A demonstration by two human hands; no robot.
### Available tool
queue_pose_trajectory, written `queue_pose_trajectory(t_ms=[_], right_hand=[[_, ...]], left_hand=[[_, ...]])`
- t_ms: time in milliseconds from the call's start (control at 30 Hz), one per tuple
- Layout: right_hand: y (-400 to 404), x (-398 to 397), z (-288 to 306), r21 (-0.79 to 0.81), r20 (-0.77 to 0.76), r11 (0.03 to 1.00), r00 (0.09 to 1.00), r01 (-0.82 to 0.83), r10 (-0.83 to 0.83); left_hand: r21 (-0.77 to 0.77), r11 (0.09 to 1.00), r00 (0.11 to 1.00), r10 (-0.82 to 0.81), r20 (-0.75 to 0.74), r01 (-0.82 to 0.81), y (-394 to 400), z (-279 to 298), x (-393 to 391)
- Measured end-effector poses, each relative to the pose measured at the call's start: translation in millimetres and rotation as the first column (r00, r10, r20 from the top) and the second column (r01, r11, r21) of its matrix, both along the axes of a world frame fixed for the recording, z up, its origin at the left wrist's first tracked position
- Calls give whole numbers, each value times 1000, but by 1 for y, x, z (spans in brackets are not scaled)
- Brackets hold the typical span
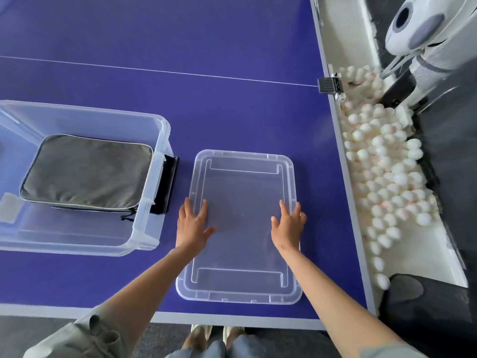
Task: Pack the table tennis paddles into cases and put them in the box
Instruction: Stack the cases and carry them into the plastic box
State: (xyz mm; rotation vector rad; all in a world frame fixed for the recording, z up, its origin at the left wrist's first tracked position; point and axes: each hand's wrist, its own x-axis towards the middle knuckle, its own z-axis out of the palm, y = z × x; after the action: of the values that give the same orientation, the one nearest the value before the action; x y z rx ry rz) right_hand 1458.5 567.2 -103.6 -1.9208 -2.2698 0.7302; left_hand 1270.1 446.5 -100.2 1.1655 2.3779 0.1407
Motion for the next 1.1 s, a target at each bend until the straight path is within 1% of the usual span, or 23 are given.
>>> queue_pose_trajectory(t_ms=[100, 267, 333, 400, 467, 567, 667, 767, 867, 1000, 1100], right_hand=[[8, -4, -6, -4, -147, 990, 979, 140, -139], [20, -1, -7, -40, -361, 949, 881, 312, -305], [22, 3, -6, -51, -410, 935, 846, 350, -340], [26, 7, -5, -79, -442, 914, 808, 398, -390], [30, 10, -1, -112, -455, 888, 772, 446, -445], [41, 20, 10, -143, -477, 858, 725, 492, -496], [58, 31, 23, -158, -520, 837, 677, 523, -521], [78, 28, 50, -133, -558, 862, 682, 489, -473], [98, 7, 92, -42, -593, 913, 725, 405, -349], [115, -46, 154, 53, -622, 969, 767, 241, -157], [121, -99, 187, 131, -597, 990, 802, 61, 29]], left_hand=[[21, 995, 995, 93, 23, -93, 7, 4, 5], [98, 960, 960, 248, 131, -262, 16, 11, 10], [129, 948, 952, 273, 141, -291, 22, 16, 10], [157, 931, 942, 317, 108, -331, 32, 23, 10], [216, 905, 931, 356, 84, -366, 41, 34, 12], [333, 883, 943, 324, 76, -331, 54, 50, 15], [401, 879, 963, 268, 28, -256, 66, 70, 16], [441, 866, 964, 265, 0, -237, 74, 97, 13], [502, 828, 953, 301, -23, -250, 74, 127, -3], [616, 723, 914, 405, -13, -312, 55, 170, -34], [653, 647, 848, 530, -14, -394, 25, 191, -59]])
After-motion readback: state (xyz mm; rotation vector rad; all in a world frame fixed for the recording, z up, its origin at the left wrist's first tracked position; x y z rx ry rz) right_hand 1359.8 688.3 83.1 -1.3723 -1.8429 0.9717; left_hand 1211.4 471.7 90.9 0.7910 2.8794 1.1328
